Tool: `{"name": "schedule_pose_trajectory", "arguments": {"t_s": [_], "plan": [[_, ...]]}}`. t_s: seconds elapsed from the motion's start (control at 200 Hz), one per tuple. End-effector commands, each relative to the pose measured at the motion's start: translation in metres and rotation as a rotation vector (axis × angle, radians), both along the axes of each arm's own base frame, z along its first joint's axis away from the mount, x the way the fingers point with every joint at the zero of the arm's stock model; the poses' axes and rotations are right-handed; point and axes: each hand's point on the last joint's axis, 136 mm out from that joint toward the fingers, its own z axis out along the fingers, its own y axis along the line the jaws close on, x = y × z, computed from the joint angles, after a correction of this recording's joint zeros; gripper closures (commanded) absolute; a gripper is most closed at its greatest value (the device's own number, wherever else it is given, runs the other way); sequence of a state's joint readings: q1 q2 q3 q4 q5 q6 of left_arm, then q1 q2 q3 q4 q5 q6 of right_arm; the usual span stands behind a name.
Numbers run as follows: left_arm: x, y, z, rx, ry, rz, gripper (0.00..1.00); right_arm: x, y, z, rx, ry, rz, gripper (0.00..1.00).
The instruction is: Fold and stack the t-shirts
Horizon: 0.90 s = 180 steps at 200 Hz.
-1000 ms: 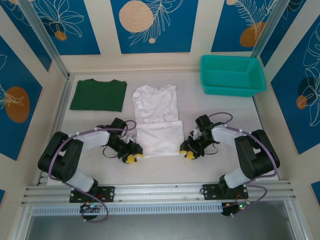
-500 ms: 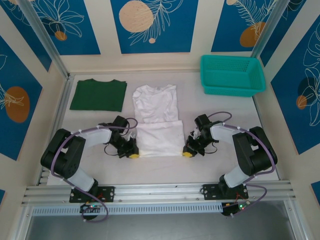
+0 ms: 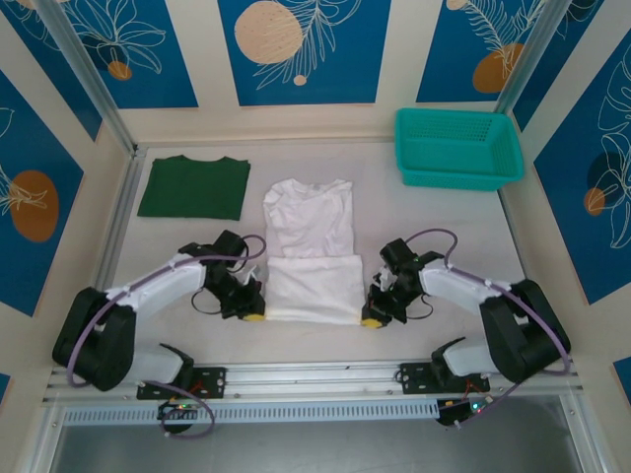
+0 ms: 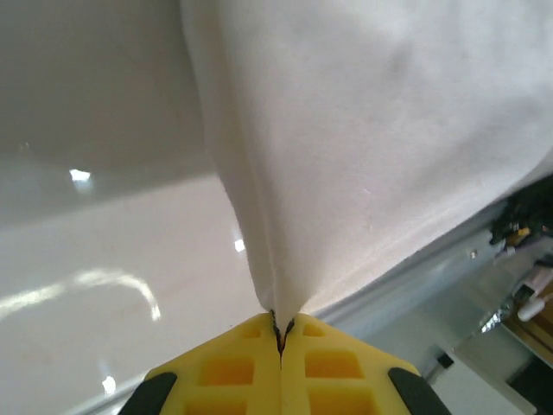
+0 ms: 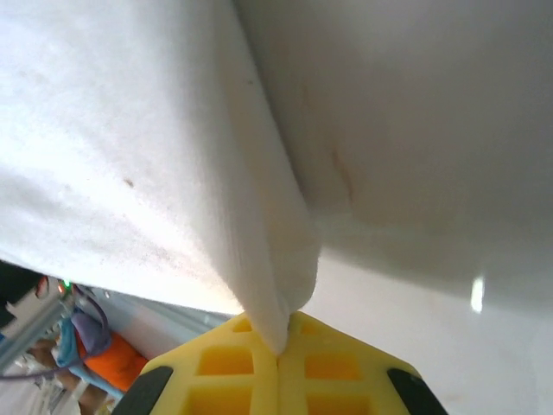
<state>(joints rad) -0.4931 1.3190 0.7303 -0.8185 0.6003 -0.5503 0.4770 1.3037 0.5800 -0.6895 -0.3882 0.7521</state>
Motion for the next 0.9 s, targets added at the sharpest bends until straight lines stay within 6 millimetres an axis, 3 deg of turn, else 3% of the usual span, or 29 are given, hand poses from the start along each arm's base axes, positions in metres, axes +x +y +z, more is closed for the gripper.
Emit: {"name": "schedule_pose_trajectory", "arguments": {"t_s": [0.0,0.175,0.265,0.355,0.56,0.695,0.895], "plan": [[-0.036,0.006,0.013,-0.013,0.117,0.015,1.00,-0.036,-0.002,0.021,-0.007,0.084,-0.015,1.00],[-0.030,-0.001,0.048,-0.096,0.037,0.044,1.00,-0.043,-0.003,0.055,0.023,0.020,-0.039,1.00],[-0.018,-0.007,0.064,-0.131,-0.011,0.049,1.00,-0.033,-0.002,0.072,0.036,-0.035,-0.032,1.00],[0.006,-0.016,0.082,-0.182,-0.069,0.090,1.00,-0.013,0.001,0.088,0.053,-0.070,-0.047,1.00],[0.086,-0.025,0.136,-0.212,-0.264,0.148,1.00,0.068,0.010,0.131,0.116,-0.146,-0.101,1.00],[0.142,-0.019,0.137,-0.183,-0.302,0.256,1.00,0.129,0.013,0.139,0.112,-0.169,-0.132,1.00],[0.216,-0.023,0.129,-0.144,-0.323,0.322,1.00,0.217,0.017,0.129,0.086,-0.131,-0.199,1.00]]}}
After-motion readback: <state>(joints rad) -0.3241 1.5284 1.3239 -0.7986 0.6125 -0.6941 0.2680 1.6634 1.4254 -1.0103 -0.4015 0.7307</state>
